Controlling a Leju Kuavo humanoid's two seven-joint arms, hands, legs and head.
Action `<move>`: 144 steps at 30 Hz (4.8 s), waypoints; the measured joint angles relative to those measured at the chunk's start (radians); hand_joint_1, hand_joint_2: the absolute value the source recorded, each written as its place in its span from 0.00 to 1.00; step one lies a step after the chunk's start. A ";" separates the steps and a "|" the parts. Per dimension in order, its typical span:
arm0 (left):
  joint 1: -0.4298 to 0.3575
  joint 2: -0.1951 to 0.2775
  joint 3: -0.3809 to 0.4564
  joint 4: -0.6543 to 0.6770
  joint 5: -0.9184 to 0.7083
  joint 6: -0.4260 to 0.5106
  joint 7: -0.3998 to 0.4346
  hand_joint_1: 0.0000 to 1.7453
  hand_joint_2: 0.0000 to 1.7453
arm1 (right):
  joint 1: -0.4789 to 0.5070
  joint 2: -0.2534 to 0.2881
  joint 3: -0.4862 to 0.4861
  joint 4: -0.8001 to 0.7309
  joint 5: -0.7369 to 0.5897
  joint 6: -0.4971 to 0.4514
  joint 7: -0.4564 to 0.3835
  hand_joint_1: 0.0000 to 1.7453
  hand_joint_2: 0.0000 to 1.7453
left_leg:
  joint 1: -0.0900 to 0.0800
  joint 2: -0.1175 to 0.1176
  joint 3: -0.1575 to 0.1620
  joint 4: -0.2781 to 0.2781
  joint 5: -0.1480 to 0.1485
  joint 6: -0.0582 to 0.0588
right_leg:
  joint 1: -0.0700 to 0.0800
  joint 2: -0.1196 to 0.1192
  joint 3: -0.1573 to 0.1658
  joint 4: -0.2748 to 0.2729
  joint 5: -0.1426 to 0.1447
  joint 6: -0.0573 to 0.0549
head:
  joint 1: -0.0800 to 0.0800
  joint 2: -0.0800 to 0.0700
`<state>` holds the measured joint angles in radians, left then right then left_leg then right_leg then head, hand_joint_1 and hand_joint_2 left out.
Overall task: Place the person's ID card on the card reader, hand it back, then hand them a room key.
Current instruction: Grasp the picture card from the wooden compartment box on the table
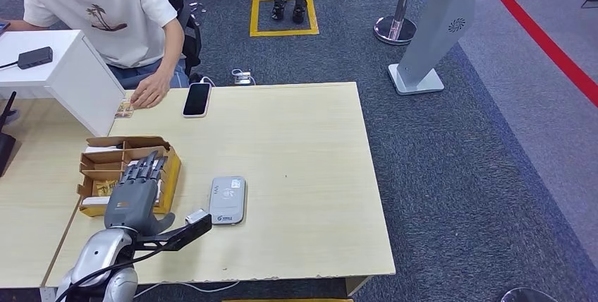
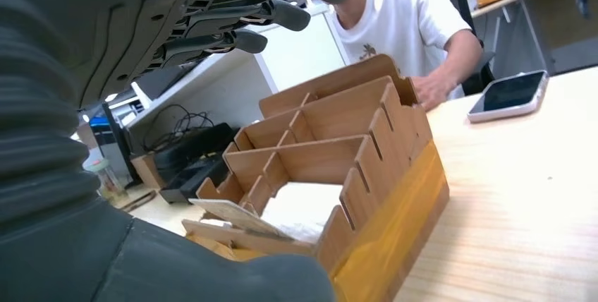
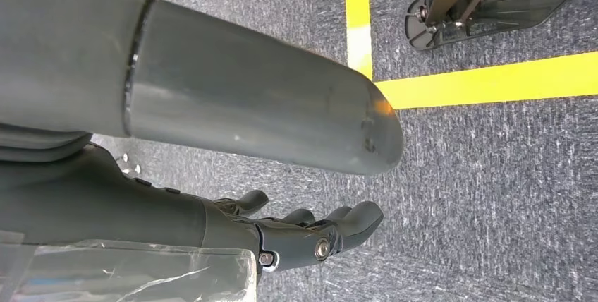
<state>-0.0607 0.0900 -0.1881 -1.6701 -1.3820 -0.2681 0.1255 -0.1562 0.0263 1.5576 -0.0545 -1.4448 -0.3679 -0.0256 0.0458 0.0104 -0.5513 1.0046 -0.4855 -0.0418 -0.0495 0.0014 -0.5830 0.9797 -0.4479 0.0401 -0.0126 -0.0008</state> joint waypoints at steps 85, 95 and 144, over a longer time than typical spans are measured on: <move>0.120 -0.043 0.278 -0.046 -0.067 -0.020 0.036 0.00 1.00 | 0.000 0.000 0.000 0.001 0.025 -0.003 0.008 0.00 0.00 | 0.000 0.000 0.000 0.000 0.000 0.000 | 0.000 0.000 0.000 0.000 0.000 0.000 | 0.000 0.000; 0.022 -0.056 0.294 0.051 -0.084 -0.022 0.008 0.00 1.00 | -0.001 0.000 0.000 0.002 0.056 -0.002 0.012 0.00 0.00 | 0.000 0.000 0.000 0.000 0.000 0.000 | 0.000 0.000 0.000 0.000 0.000 0.000 | 0.000 0.000; -0.071 -0.021 0.287 0.192 0.048 -0.068 -0.043 0.97 1.00 | -0.002 -0.007 0.000 0.001 0.083 0.006 0.000 0.00 0.00 | 0.000 0.000 0.000 0.000 0.000 0.000 | 0.000 0.000 0.000 0.000 0.000 0.000 | 0.000 0.000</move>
<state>-0.1317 0.0686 0.0985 -1.4786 -1.3340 -0.3360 0.0824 -0.1583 0.0195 1.5576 -0.0538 -1.3615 -0.3615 -0.0256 0.0457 0.0104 -0.5510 1.0048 -0.4855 -0.0416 -0.0495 0.0014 -0.5826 0.9797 -0.4479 0.0405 -0.0122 -0.0008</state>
